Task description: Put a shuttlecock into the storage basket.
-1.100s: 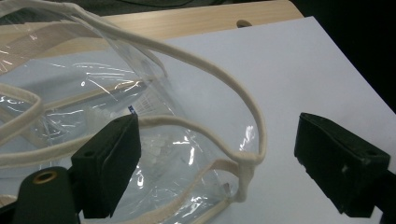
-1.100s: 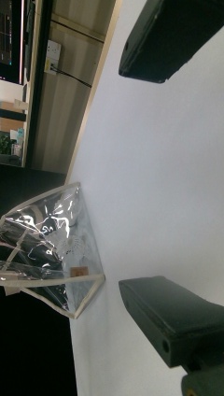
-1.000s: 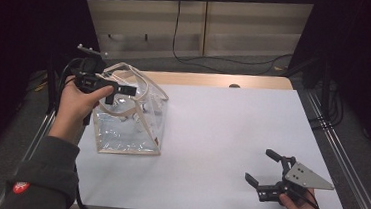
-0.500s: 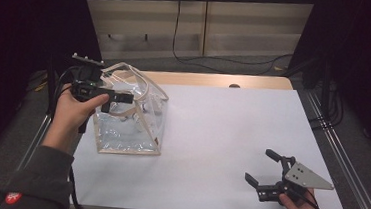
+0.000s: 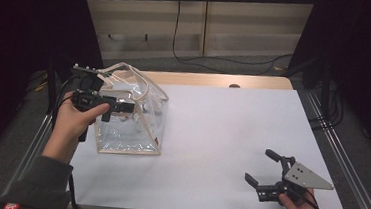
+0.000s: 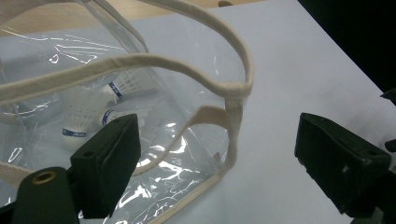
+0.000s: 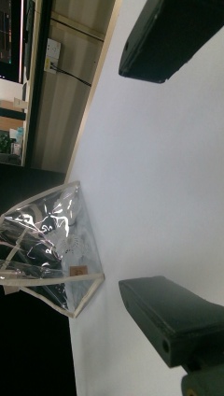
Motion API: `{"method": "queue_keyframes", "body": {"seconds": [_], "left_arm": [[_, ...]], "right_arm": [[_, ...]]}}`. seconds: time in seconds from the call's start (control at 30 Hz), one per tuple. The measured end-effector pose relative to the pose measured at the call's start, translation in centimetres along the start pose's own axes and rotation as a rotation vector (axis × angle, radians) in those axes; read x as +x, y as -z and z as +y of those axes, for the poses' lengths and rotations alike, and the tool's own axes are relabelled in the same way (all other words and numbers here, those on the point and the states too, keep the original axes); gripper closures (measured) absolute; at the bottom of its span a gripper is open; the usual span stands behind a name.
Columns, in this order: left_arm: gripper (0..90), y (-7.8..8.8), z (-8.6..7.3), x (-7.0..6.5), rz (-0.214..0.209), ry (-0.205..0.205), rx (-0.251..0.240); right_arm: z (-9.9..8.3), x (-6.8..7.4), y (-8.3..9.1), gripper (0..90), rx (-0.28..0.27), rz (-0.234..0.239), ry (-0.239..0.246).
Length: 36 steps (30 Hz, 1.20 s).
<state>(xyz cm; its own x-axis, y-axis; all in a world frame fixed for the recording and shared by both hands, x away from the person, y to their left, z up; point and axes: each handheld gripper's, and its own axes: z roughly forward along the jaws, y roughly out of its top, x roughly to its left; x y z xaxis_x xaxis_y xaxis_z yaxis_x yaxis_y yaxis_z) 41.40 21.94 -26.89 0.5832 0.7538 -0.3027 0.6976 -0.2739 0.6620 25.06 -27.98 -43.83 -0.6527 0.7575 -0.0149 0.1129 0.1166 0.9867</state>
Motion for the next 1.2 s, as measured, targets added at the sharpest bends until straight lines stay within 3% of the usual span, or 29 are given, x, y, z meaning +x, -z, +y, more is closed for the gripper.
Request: {"method": "queue_keyframes", "body": {"seconds": [0.4,1.2], "left_arm": [[14.6,-0.3,-1.5,-0.1,-0.026,-0.004,0.001],[14.4,-1.3,-2.8,-0.8,-0.071,-0.022,0.006]], "right_arm": [[0.0,0.0,0.0,0.3,-0.002,-0.004,-0.003],[0.0,0.0,0.1,0.3,-0.004,-0.003,0.004]]}}
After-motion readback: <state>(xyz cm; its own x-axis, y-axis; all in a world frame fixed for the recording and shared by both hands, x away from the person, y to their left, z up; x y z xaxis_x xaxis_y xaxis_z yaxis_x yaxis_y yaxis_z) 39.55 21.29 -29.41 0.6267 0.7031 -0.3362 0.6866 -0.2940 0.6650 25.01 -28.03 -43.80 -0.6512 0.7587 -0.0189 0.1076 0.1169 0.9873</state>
